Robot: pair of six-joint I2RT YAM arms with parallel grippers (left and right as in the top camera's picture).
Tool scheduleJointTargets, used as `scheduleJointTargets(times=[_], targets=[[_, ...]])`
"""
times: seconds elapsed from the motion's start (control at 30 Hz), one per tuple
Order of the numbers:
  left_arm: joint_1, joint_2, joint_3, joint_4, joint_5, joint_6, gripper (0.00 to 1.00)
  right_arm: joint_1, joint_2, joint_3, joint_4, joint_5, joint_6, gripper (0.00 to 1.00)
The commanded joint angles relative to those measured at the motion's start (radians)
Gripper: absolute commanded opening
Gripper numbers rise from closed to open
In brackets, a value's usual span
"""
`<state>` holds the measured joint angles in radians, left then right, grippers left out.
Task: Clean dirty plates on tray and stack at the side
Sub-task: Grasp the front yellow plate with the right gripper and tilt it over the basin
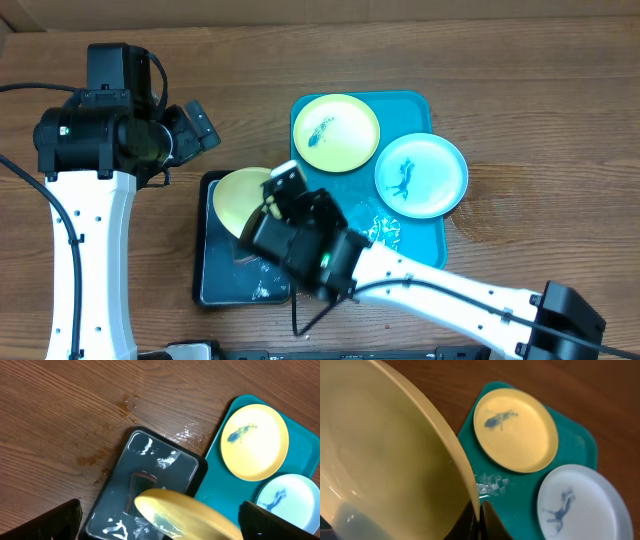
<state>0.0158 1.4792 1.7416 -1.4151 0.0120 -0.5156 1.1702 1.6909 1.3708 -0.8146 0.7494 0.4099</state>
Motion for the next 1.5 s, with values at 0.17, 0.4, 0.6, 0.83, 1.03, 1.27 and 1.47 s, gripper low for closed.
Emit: scheduleJointTargets(times=[0.17,0.4,0.6,0.83,1.03,1.27,1.47], targets=[[0.012,-0.008,0.023,0.002,0.014,0.022,1.00,0.127,-0.013,0.018,0.014,0.357,-0.021,0.04],[0.012,-0.008,0.023,0.013,0.014,0.022,1.00,0.195,-0.013,0.018,0.060,0.450,-0.106,0.04],[0.012,-0.008,0.023,0.014,0.014,0.022,1.00,0.217,-0.013,0.018,0.103,0.470,-0.161,0.04],[0.012,-0.008,0.023,0.016,0.014,0.022,1.00,0.217,-0.013,0.018,0.104,0.470,-0.161,0.04],[0.012,-0.008,0.023,0.017,0.014,0.022,1.00,0.217,-0.013,0.018,0.104,0.470,-0.161,0.04],[0.012,-0.008,0.023,0.018,0.014,0.022,1.00,0.217,-0.013,0.018,0.103,0.470,-0.161,0.04],[0.012,-0.008,0.023,0.019,0.014,0.022,1.00,0.217,-0.013,0.018,0.103,0.470,-0.161,0.04]])
